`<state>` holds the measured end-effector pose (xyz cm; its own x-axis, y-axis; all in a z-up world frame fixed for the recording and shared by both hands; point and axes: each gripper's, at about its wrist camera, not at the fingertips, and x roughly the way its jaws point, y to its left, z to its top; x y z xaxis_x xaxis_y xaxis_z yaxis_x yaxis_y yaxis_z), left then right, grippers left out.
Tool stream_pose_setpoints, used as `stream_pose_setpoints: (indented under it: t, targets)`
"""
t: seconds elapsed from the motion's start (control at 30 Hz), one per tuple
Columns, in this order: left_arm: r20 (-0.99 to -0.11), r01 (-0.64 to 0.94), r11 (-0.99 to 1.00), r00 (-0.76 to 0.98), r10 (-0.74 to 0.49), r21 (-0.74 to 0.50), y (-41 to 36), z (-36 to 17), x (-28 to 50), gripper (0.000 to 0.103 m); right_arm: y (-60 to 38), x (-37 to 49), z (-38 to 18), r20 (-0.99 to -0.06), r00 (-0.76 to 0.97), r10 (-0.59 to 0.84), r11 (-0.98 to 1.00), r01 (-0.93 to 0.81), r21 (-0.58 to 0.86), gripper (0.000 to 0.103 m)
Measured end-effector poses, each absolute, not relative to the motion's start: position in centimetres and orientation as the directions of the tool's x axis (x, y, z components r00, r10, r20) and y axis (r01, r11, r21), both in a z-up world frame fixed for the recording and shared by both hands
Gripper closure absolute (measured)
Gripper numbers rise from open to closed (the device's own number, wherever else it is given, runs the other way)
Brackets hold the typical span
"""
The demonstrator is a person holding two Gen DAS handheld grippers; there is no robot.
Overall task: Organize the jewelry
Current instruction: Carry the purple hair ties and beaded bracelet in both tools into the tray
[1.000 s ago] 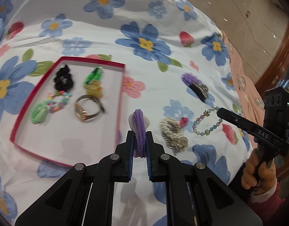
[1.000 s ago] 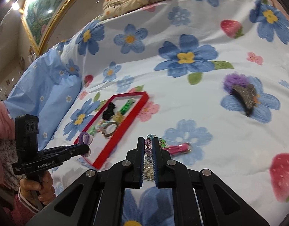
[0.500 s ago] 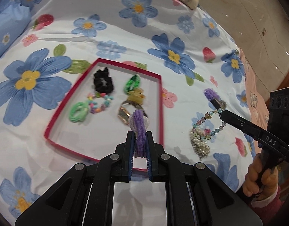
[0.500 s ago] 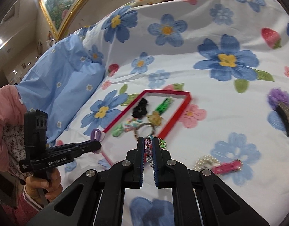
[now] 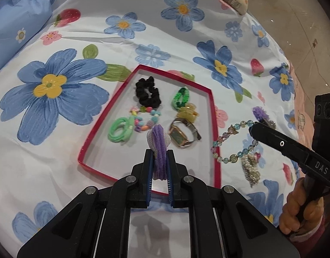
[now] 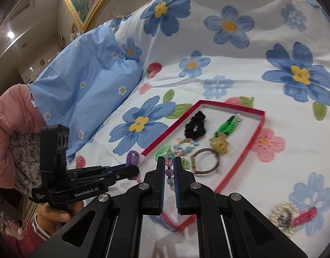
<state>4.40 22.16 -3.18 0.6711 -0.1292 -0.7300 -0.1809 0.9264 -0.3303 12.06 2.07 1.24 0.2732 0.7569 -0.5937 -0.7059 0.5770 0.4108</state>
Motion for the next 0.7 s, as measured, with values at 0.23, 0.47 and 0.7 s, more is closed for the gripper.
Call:
stream_pose_setpoints:
  t: [0.23, 0.47, 0.7]
  targets:
    - [-0.763, -0.201, 0.939, 0.64, -0.09, -0.28, 23.3, -4.3, 5.7, 0.093, 5.0, 12.1, -0.7, -0.62, 0.206, 0.757, 0.549, -0.715, 0.433, 0.096]
    - [-0.805, -0.202, 0.954, 0.59, -0.062, -0.221, 23.8, -6.0, 7.5, 0.093, 6.3, 13.0, -3.5, -0.685, 0.169, 0.708, 0.57, -0.709, 0.415, 0.096]
    - [-0.836, -0.196, 0.961, 0.546, -0.059, -0.196, 23.6, -7.6, 9.0, 0.092, 5.7, 14.5, -5.7, -0.747, 0.164, 0.644, 0.621, -0.683, 0.385, 0.096]
